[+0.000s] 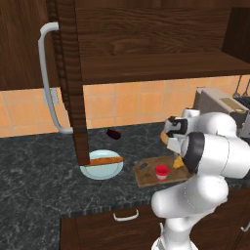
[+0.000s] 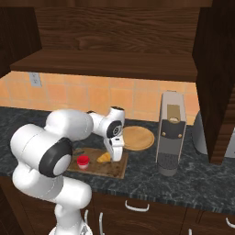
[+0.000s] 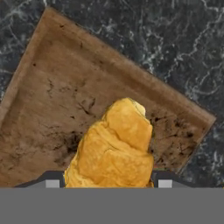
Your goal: From the different types of pastries on the counter, select a croissant and place it on the cutting board. Then retrieve a jar of jam from the cabinet and place it alongside the croissant on the cutting board.
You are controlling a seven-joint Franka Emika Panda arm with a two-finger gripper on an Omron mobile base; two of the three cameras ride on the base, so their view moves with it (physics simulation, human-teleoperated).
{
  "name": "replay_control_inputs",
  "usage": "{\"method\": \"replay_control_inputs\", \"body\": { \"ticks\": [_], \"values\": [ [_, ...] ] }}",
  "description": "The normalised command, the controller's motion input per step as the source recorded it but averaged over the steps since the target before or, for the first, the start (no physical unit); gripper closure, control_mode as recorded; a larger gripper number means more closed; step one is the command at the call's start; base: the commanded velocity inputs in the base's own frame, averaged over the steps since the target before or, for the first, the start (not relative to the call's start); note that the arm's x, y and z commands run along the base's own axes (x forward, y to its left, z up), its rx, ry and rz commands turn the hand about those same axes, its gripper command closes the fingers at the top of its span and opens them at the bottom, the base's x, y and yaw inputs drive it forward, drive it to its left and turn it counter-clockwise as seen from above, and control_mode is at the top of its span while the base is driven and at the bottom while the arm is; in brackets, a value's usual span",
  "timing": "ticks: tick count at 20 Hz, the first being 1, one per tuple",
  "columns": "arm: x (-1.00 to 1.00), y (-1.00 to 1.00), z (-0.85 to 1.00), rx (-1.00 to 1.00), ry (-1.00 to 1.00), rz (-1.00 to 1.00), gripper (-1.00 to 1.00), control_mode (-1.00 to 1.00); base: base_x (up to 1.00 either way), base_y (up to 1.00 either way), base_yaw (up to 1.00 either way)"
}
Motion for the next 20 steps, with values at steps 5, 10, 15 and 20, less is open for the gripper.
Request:
{"method": "replay_control_inputs", "body": {
  "ticks": [5, 10, 15, 20],
  "values": [
    [-0.01, 0.00, -0.27, -0.04, -0.01, 0.00, 1.00, -1.00, 0.00, 0.00, 0.00],
    [0.00, 0.01, -0.07, 0.02, 0.01, 0.00, -1.00, -1.00, 0.00, 0.00, 0.00],
    [-0.22, -0.03, 0.50, 0.15, 0.00, 0.00, -1.00, -1.00, 0.00, 0.00, 0.00],
    [-0.41, 0.00, 0.38, 0.08, 0.00, 0.00, -1.00, -1.00, 0.00, 0.00, 0.00]
  ]
}}
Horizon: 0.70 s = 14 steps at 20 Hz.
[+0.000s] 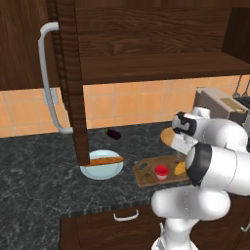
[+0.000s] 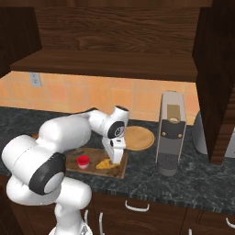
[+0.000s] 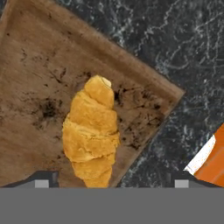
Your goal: From the different types of pastries on the counter, select a croissant and place it on the cutting board. Then retrieve a jar of jam from the cabinet and place it alongside the croissant on the cutting board.
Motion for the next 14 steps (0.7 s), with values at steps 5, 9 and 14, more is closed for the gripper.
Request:
{"method": "replay_control_inputs", "body": {
  "ticks": [5, 9, 14],
  "values": [
    [-0.28, 0.00, 0.65, 0.04, 0.00, 0.00, -1.00, -1.00, 0.00, 0.00, 0.00],
    [-0.62, 0.09, 0.98, 0.00, 0.00, 0.00, -1.00, -1.00, 0.00, 0.00, 0.00],
    [-0.80, 0.26, 0.87, 0.01, 0.00, -0.01, -1.00, -1.00, 0.00, 0.00, 0.00]
  ]
}}
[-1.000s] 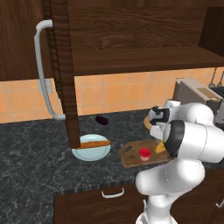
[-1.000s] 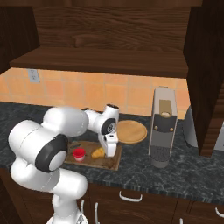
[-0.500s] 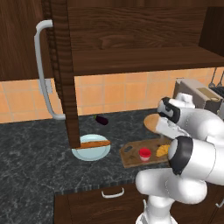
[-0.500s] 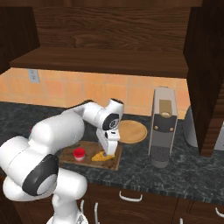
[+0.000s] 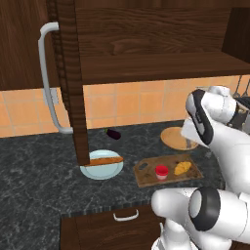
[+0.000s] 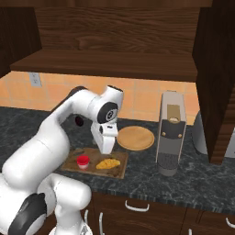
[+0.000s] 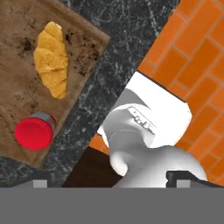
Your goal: From the different types of pastries on the counter, select a croissant and place it on the cutting board. Then retrieve a jar of jam from the cabinet and place it alongside the croissant on the cutting board.
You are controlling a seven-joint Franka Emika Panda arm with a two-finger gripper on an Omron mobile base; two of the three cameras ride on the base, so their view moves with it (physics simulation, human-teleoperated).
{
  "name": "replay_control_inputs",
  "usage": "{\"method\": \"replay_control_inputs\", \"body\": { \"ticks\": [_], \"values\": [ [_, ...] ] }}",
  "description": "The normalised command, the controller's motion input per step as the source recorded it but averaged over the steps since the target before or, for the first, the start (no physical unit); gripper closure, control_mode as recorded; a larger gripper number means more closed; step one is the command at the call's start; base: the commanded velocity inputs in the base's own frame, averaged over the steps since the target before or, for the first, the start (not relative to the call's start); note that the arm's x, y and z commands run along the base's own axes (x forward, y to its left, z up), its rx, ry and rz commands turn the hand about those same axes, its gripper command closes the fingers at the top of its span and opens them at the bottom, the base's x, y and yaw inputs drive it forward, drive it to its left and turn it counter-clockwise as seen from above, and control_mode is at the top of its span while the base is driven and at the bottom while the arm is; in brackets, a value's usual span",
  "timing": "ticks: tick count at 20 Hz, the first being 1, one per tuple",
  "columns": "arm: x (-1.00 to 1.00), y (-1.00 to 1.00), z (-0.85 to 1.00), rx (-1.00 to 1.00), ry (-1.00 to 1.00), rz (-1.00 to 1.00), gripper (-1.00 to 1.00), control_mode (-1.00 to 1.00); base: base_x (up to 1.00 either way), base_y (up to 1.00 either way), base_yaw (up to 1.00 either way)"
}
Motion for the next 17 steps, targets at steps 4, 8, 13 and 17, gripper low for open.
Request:
{"method": "replay_control_inputs", "body": {
  "ticks": [4, 8, 13, 17],
  "values": [
    [-1.00, 0.31, 0.09, 0.04, -0.05, -0.05, -1.00, -1.00, 0.00, 0.00, 0.00],
    [-1.00, 0.36, -0.03, 0.00, -0.17, -0.03, -1.00, -1.00, 0.00, 0.00, 0.00],
    [-1.00, 0.46, -0.21, 0.00, -0.23, -0.02, -1.00, -1.00, 0.00, 0.00, 0.00],
    [-1.00, 0.52, -0.27, 0.00, -0.29, -0.03, -1.00, -1.00, 0.00, 0.00, 0.00]
  ]
}}
